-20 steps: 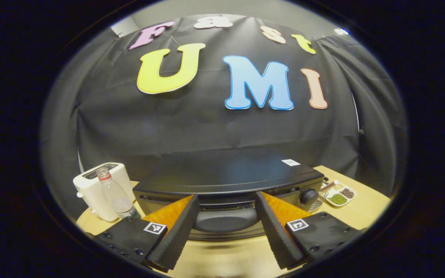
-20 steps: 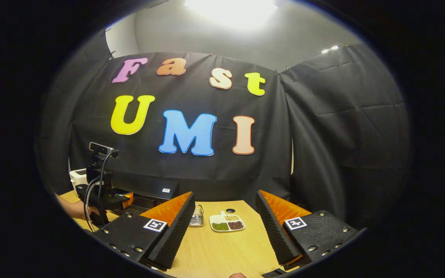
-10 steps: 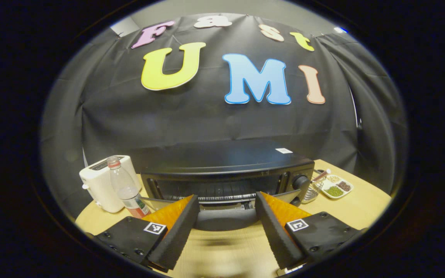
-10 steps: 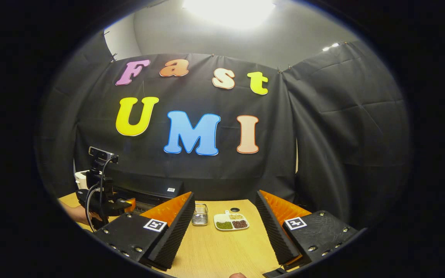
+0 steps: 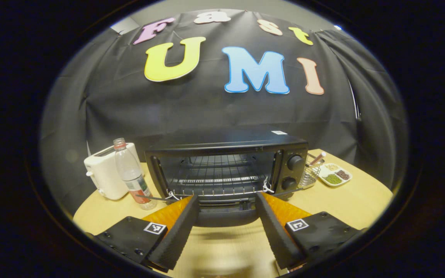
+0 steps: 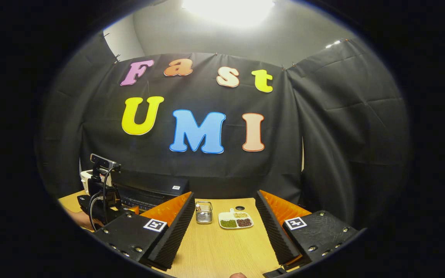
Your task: Open the electric oven with the left hand, put the food in, and close the electric oven.
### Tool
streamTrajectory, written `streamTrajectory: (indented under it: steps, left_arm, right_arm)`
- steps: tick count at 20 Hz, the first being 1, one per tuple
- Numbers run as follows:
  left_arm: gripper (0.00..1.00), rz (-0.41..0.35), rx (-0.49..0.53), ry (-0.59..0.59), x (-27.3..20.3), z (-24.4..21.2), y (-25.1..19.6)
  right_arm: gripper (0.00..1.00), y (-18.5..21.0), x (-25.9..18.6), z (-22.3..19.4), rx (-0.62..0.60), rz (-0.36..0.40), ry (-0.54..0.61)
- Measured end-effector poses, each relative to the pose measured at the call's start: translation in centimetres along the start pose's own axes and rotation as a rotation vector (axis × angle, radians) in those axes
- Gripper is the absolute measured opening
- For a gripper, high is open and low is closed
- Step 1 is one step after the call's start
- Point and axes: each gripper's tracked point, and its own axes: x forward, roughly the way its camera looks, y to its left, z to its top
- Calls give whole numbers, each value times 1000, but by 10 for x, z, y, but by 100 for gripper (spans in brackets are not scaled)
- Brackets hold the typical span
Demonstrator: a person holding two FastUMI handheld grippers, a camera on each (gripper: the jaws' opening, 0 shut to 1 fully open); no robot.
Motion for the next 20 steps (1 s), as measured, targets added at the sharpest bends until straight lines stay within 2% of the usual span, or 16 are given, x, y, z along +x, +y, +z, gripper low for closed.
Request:
streamTrajectory:
  steps: [3, 11, 12, 13, 14, 19, 20]
  left_arm:
    - [100, 3, 0, 13, -4, -6, -1]
    - [98, 0, 2, 59, -16, -39, -3]
    - [100, -1, 0, 70, -18, -46, -3]
    - [98, -2, -4, 84, -18, -52, -4]
    - [100, -2, -11, 97, -21, -58, -3]
    - [98, 15, -53, 143, -21, -80, 3]
    - [100, 18, -56, 149, -21, -83, 4]
  right_arm:
    - [95, 0, -2, 0, -2, 10, 3]
    - [95, 2, -8, -5, -16, 27, 19]
    - [95, 3, -9, -8, -18, 30, 25]
    - [95, 3, -9, -9, -18, 33, 29]
    - [95, 4, -10, -10, -19, 37, 34]
    - [95, 7, -13, -12, -31, 49, 45]
    - [95, 7, -13, -14, -33, 49, 47]
